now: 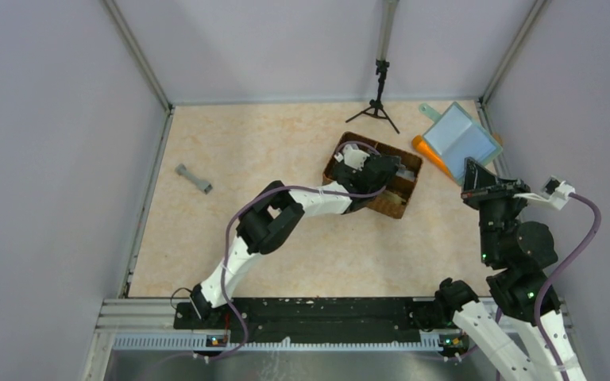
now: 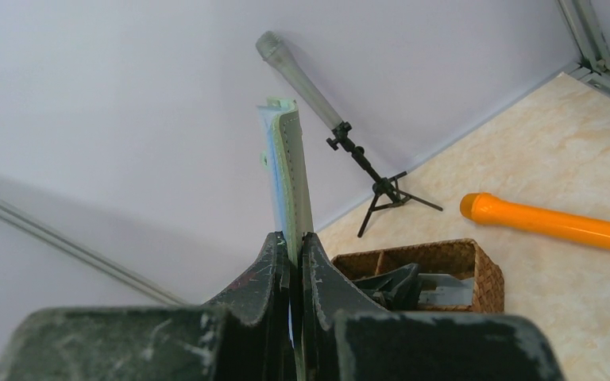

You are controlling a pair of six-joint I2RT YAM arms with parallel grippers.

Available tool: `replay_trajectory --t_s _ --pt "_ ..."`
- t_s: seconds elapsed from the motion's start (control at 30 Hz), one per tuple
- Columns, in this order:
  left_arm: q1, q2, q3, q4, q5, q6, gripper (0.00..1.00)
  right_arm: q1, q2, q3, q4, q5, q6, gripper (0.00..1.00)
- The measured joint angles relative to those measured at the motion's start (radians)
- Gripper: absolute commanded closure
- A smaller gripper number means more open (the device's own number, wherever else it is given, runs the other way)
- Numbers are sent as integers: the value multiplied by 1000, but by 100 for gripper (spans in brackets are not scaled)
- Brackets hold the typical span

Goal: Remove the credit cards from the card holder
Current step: Place the credit card in the storage box, then remove the credit card from the card holder.

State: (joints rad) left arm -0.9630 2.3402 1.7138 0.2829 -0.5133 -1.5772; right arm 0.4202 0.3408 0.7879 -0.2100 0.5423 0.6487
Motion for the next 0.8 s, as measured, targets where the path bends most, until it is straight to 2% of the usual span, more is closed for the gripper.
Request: replay_trajectory --t_s 0.17,0.3,0.43,0.53,0.6,0.7,0.8 --pt "6 -3 -13 23 5 27 52 0 0 0 0 6 0 100" --pt "8 -95 -136 61 10 89 44 0 0 0 -1 14 1 100" --pt "12 -270 -317 74 9 211 37 0 0 -3 -3 13 3 100" --pt "22 -432 -450 87 37 341 26 0 2 -5 -3 -10 6 100" --pt "30 -541 -522 87 60 431 23 0 8 -10 0 -48 6 100" --pt "52 -735 -666 121 159 585 20 -2 31 -22 10 -135 6 100" --pt "106 -921 -829 197 348 692 7 -3 55 -44 20 -238 10 100"
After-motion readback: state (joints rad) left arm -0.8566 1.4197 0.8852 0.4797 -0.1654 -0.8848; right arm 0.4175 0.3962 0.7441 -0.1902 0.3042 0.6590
